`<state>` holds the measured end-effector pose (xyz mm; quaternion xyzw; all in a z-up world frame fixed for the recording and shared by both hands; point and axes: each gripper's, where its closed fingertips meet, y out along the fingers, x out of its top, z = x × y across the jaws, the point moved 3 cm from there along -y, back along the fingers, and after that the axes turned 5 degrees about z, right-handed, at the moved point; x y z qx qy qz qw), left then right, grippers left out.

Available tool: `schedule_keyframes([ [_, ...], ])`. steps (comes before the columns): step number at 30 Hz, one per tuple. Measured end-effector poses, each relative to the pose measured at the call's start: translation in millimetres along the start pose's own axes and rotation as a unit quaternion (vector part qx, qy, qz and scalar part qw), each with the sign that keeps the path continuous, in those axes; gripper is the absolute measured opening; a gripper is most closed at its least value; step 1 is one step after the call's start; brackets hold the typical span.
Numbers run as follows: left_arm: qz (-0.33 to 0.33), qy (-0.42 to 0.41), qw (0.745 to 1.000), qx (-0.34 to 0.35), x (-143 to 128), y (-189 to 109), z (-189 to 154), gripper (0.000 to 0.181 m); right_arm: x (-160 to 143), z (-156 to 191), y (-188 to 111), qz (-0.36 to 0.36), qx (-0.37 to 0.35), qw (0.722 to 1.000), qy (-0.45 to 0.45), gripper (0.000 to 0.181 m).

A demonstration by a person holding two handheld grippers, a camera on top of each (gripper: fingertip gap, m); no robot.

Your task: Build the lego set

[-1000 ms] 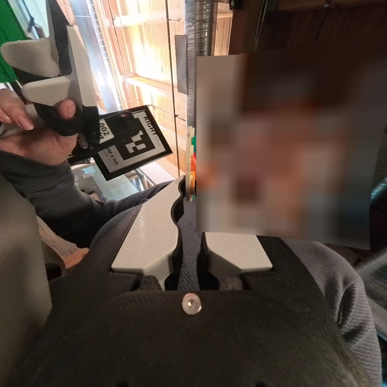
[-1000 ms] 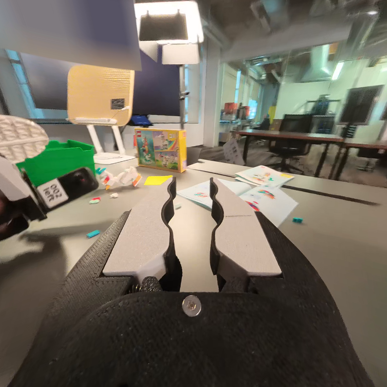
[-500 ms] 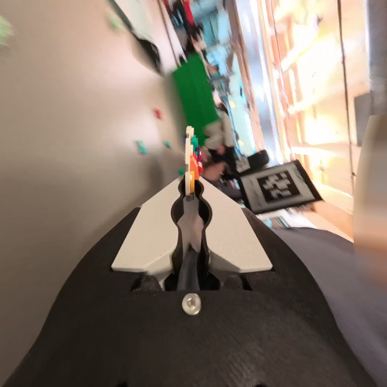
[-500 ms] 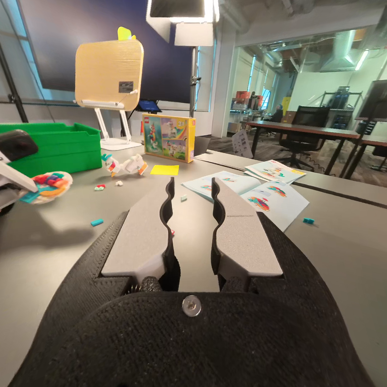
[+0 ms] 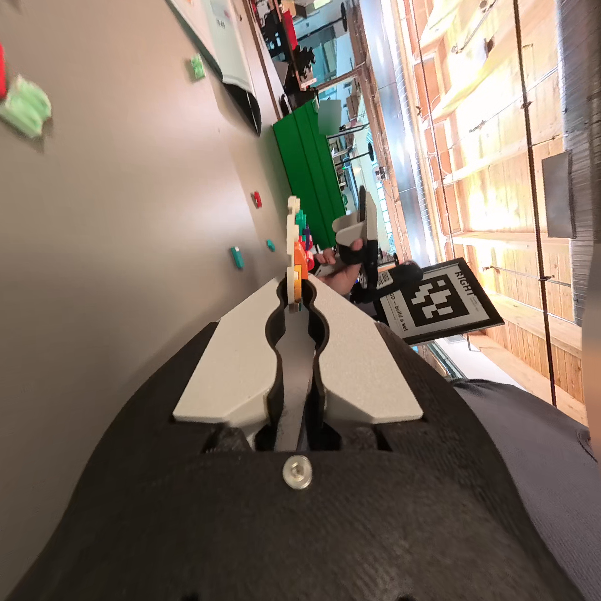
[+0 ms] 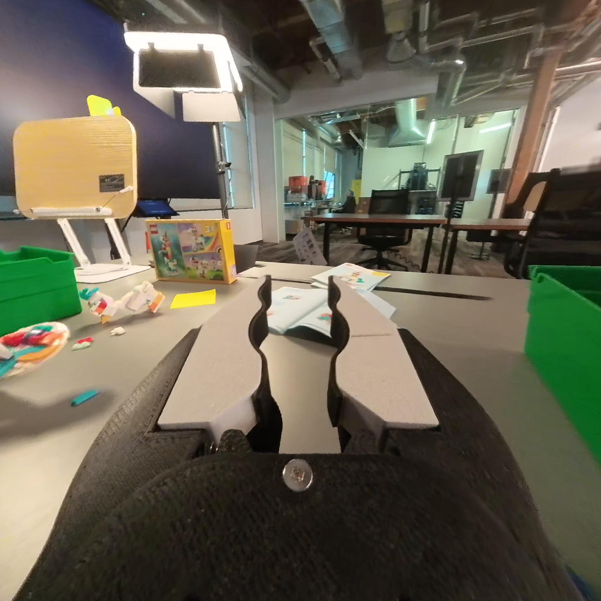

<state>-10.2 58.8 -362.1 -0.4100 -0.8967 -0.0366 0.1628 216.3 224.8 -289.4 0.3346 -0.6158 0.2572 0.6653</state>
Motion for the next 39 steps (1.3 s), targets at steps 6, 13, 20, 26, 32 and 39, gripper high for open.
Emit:
schedule_keyframes([
  [6,-0.016,0.005,1.000,0.008,10,3,3,0.005,34,-38,-42,-0.096,-0.156,0.977,-0.113,0.033],
  [13,0.021,0.091,0.991,0.095,27,21,13,0.005,37,-78,-68,-0.067,-0.208,0.956,-0.196,0.034],
  [20,0.074,0.064,0.991,0.091,40,52,24,0.005,28,-89,-62,-0.042,-0.200,0.964,-0.168,0.031],
  [26,0.061,0.062,0.984,0.158,55,59,34,0.021,22,-79,-51,-0.021,-0.164,0.970,-0.180,0.025],
  [32,0.032,0.085,0.973,0.215,58,61,33,0.053,18,-77,-47,-0.010,-0.153,0.972,-0.179,0.023],
  [39,0.009,0.164,0.943,0.288,48,51,26,0.080,17,-78,-46,-0.008,-0.148,0.974,-0.170,0.024],
])
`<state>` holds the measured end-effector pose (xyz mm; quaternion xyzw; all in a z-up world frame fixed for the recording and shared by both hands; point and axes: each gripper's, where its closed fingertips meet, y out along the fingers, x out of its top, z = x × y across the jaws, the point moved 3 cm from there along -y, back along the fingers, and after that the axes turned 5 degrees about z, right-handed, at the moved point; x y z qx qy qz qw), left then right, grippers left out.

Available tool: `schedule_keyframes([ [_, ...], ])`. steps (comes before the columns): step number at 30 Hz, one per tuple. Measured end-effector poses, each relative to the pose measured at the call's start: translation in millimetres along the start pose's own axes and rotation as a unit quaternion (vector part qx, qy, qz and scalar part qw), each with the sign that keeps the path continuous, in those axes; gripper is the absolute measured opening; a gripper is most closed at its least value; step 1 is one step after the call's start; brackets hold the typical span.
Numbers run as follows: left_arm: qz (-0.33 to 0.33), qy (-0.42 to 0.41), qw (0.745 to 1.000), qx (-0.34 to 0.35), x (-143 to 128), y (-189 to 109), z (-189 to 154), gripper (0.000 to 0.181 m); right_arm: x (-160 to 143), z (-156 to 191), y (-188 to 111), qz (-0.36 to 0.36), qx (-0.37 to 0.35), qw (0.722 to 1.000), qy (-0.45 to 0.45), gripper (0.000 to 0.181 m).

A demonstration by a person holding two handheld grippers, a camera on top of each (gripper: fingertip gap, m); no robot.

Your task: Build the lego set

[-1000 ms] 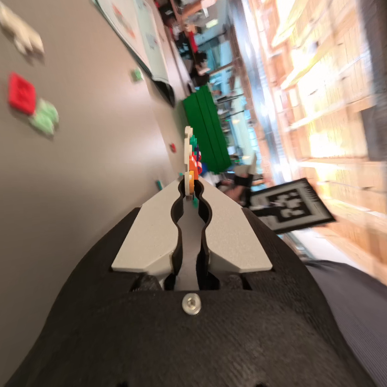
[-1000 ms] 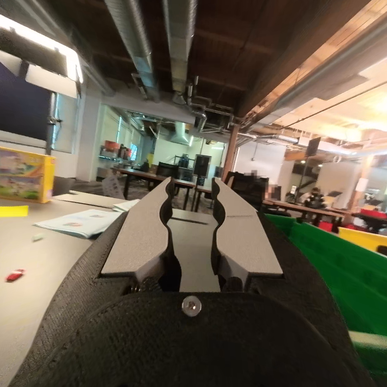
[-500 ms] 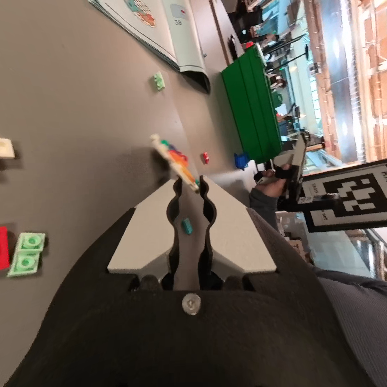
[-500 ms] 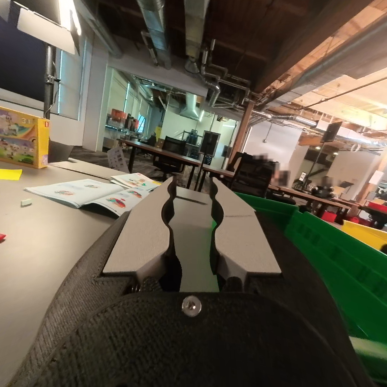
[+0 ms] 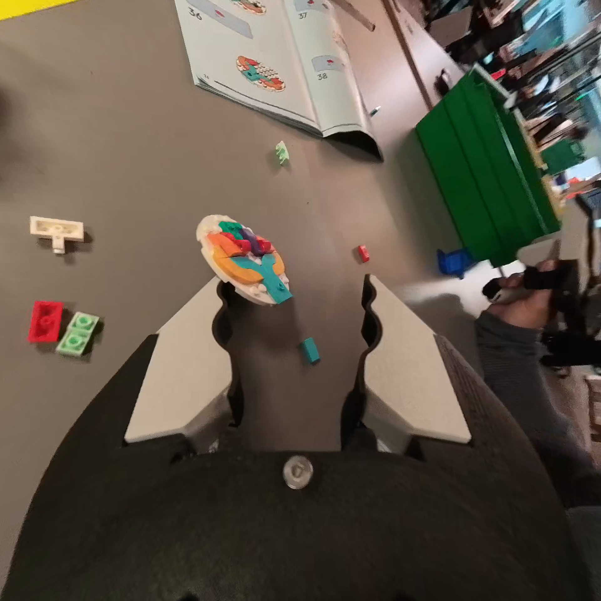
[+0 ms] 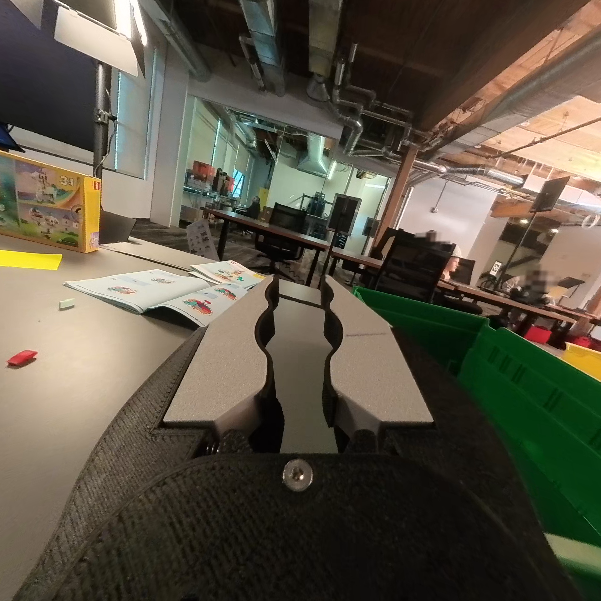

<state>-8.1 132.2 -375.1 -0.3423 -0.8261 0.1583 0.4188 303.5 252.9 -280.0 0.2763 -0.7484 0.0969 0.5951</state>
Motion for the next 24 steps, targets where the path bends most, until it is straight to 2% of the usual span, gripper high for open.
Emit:
schedule_keyframes([
  [5,0.032,0.003,0.999,0.008,-3,-6,-1,0.082,-1,2,1,0.003,0.005,1.000,0.001,0.024],
  [7,0.054,0.016,0.998,0.016,-3,-9,0,0.089,-2,1,1,0.004,0.006,1.000,0.002,0.024],
  [10,0.127,-0.010,0.991,-0.043,-13,-16,-11,0.093,-2,1,1,0.005,0.008,1.000,0.007,0.023],
  [13,0.145,0.021,0.989,0.013,-13,-27,-3,0.094,-3,2,2,0.010,0.012,1.000,0.013,0.024],
  [17,0.153,0.062,0.986,0.029,-13,-38,-11,0.108,-5,2,3,0.015,0.015,1.000,0.019,0.023],
  [19,0.134,0.081,0.988,-0.004,-12,-45,-27,0.109,-4,1,2,0.013,0.015,1.000,0.020,0.023],
  [21,0.087,0.117,0.988,-0.045,-7,-60,-48,0.107,-4,1,1,0.012,0.014,1.000,0.019,0.023],
  [24,-0.008,0.172,0.979,-0.111,-1,-109,-82,0.091,-3,1,-1,0.009,0.011,1.000,0.020,0.023],
])
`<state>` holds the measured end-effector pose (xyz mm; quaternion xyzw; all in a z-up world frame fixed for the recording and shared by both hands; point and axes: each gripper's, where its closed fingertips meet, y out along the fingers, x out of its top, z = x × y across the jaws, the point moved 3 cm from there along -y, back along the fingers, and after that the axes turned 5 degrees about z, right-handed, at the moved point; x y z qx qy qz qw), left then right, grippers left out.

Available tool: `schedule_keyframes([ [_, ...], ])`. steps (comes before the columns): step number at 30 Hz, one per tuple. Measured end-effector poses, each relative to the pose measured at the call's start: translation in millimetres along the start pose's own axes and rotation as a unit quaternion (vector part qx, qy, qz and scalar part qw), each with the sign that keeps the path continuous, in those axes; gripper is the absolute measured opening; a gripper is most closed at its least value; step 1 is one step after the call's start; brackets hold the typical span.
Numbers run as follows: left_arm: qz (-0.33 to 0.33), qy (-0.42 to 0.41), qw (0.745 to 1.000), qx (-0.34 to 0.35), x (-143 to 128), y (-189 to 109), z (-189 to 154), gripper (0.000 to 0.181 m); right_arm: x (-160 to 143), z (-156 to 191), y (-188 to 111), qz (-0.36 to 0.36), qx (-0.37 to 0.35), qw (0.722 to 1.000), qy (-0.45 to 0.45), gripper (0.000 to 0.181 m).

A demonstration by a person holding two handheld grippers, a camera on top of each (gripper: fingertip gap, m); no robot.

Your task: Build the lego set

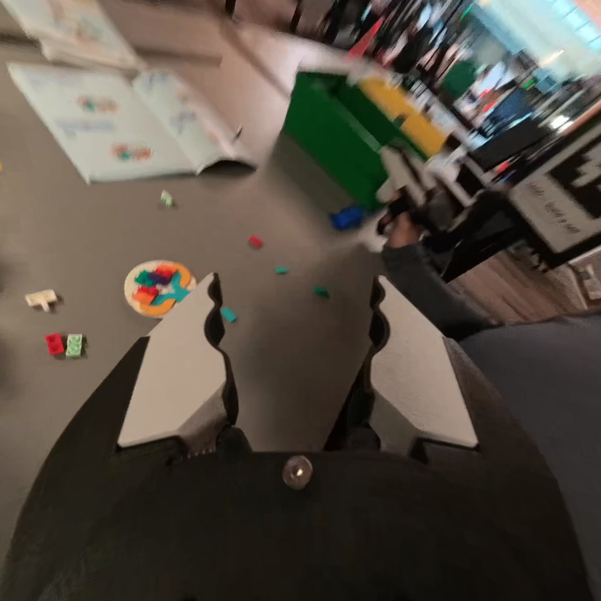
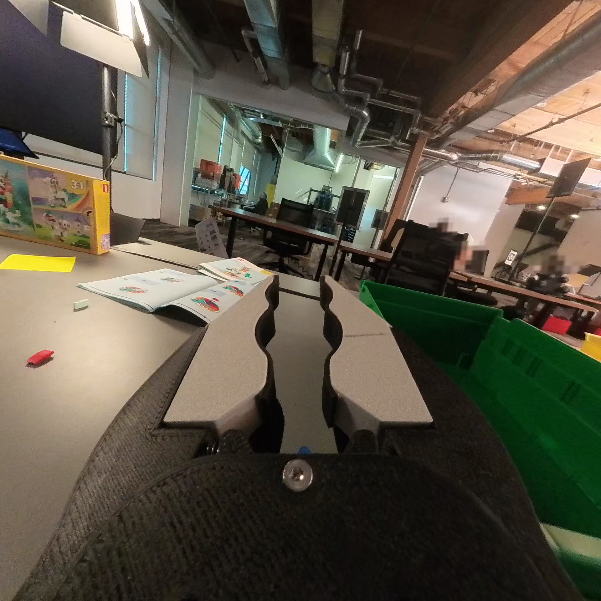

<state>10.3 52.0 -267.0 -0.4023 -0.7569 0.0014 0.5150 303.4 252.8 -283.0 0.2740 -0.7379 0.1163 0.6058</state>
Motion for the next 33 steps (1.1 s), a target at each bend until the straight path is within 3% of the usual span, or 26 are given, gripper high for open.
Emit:
schedule_keyframes([
  [3,-0.098,0.030,0.995,-0.004,18,-70,-20,0.076,2,-1,-3,-0.007,-0.006,1.000,0.000,0.023],
  [6,-0.135,0.012,0.987,0.091,20,-150,0,0.062,4,-2,-4,-0.011,-0.011,1.000,-0.002,0.023],
  [9,-0.083,0.006,0.964,0.254,-3,-220,54,0.036,7,-2,-5,-0.018,-0.014,1.000,-0.005,0.023],
  [12,0.075,-0.055,0.931,0.352,-51,-258,111,0.033,12,0,-9,-0.036,-0.019,0.999,-0.013,0.021],
  [15,0.226,-0.111,0.910,0.330,-102,-258,141,0.021,13,3,-9,-0.035,-0.018,0.999,-0.023,0.020],
  [19,0.367,-0.113,0.870,0.310,-144,-244,158,0.028,12,4,-8,-0.028,-0.016,0.999,-0.027,0.021],
  [25,0.469,-0.124,0.805,0.342,-160,-245,176,0.029,10,4,-7,-0.024,-0.015,0.999,-0.022,0.021],
  [33,0.529,-0.145,0.769,0.329,-173,-241,178,0.039,9,2,-7,-0.023,-0.014,1.000,-0.014,0.021],
])
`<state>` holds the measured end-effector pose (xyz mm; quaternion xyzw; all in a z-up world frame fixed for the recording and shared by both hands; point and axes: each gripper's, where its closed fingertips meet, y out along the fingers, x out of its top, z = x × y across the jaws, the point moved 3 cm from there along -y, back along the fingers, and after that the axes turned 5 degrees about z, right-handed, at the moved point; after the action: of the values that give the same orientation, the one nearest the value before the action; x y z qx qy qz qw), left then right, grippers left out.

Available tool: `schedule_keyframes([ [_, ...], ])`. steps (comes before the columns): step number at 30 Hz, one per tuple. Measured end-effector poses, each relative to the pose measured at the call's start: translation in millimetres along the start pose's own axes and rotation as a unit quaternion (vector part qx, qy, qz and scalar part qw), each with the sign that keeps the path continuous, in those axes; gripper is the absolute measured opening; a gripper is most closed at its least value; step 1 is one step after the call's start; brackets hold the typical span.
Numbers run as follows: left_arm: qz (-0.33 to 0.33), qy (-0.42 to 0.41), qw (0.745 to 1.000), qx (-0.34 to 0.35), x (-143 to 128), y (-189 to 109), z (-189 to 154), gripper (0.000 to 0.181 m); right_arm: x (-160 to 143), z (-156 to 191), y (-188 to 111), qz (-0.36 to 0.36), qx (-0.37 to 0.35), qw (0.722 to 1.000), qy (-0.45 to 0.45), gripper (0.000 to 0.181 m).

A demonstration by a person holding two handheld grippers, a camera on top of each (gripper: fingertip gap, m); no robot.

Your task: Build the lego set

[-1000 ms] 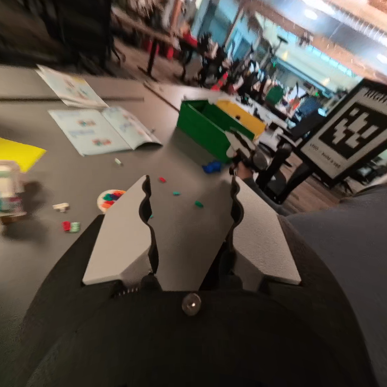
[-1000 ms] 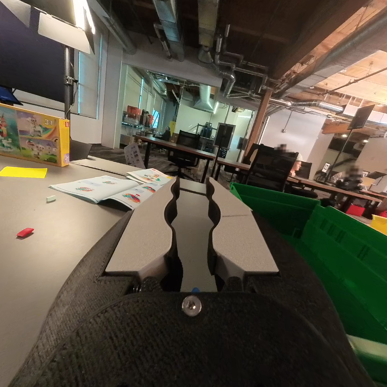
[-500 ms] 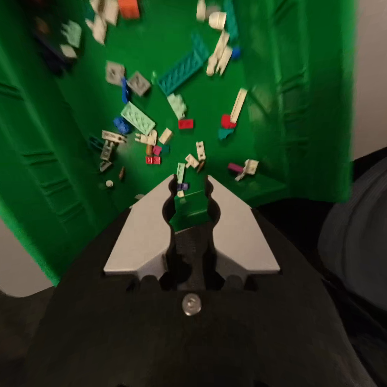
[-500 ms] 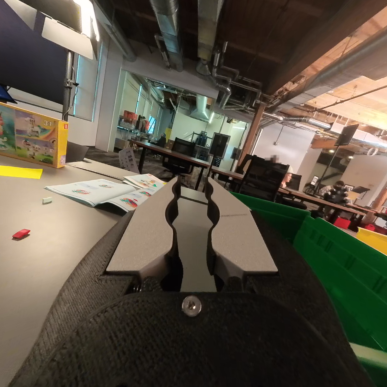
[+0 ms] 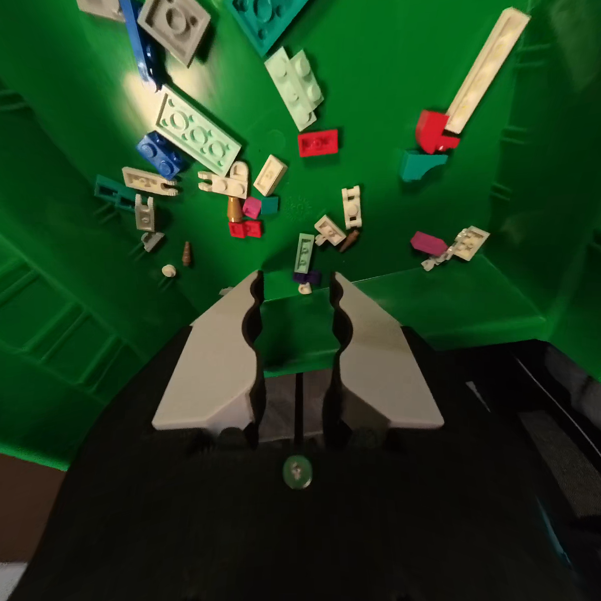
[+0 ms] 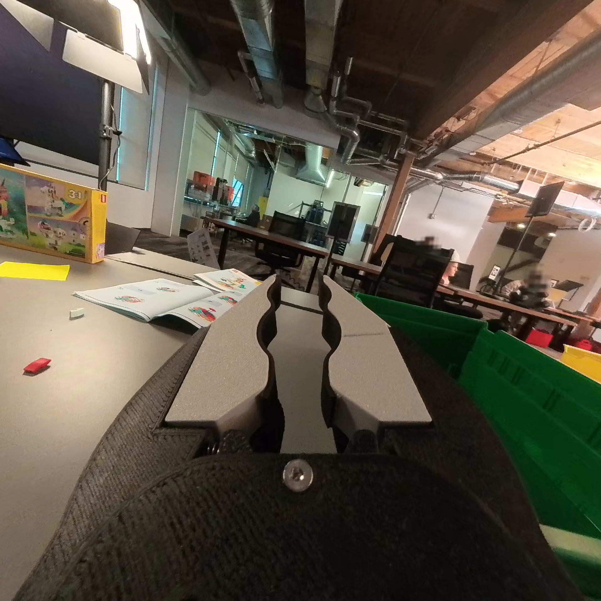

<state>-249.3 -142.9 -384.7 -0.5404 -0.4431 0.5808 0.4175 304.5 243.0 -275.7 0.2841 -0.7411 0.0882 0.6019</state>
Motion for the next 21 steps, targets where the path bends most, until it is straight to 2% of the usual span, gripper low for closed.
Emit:
schedule_keyframes([
  [15,0.009,0.004,1.000,-0.002,-1.8,0.4,2.5,0.016,-0.6,0.2,0.2,0.000,0.007,1.000,0.010,0.021],
  [21,0.013,0.005,1.000,-0.003,-2.4,0.7,4.3,0.015,-1.5,-0.4,0.7,0.002,0.010,1.000,0.018,0.021],
])
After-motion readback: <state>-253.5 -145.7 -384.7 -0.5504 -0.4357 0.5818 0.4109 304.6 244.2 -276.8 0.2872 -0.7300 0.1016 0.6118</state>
